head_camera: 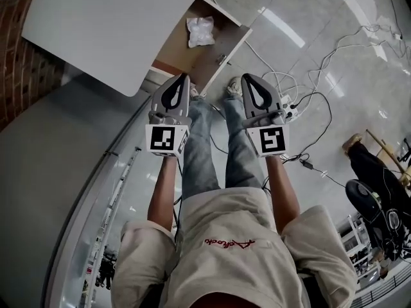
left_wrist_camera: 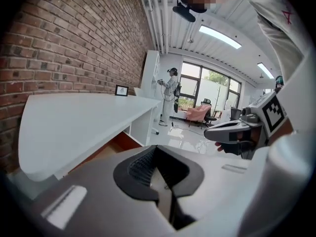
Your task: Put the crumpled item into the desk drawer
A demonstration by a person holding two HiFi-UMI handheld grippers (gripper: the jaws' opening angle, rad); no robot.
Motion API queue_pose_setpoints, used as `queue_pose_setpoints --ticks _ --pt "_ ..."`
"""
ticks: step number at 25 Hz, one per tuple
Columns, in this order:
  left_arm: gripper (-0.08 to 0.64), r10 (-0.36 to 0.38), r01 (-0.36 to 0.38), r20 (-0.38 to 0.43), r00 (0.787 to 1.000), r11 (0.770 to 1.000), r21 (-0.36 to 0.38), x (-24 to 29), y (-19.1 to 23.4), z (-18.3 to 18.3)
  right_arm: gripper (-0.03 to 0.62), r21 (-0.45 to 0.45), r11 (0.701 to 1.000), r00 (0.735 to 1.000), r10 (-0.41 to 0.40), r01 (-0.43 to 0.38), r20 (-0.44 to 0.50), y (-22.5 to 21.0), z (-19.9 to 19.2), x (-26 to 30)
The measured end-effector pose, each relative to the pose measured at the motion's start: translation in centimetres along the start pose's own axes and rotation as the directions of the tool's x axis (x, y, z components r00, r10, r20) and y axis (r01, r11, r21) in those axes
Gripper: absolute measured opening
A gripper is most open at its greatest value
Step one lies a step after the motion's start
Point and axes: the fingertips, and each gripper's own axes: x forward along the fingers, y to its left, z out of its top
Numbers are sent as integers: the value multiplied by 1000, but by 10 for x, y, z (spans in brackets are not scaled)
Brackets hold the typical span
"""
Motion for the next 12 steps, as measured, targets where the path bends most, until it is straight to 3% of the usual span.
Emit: queue_pose_setpoints --ticks 12 --pt "9 -2 -1 62 998 999 48 -37 5 73 12 -30 997 989 -69 74 129 0 82 -21"
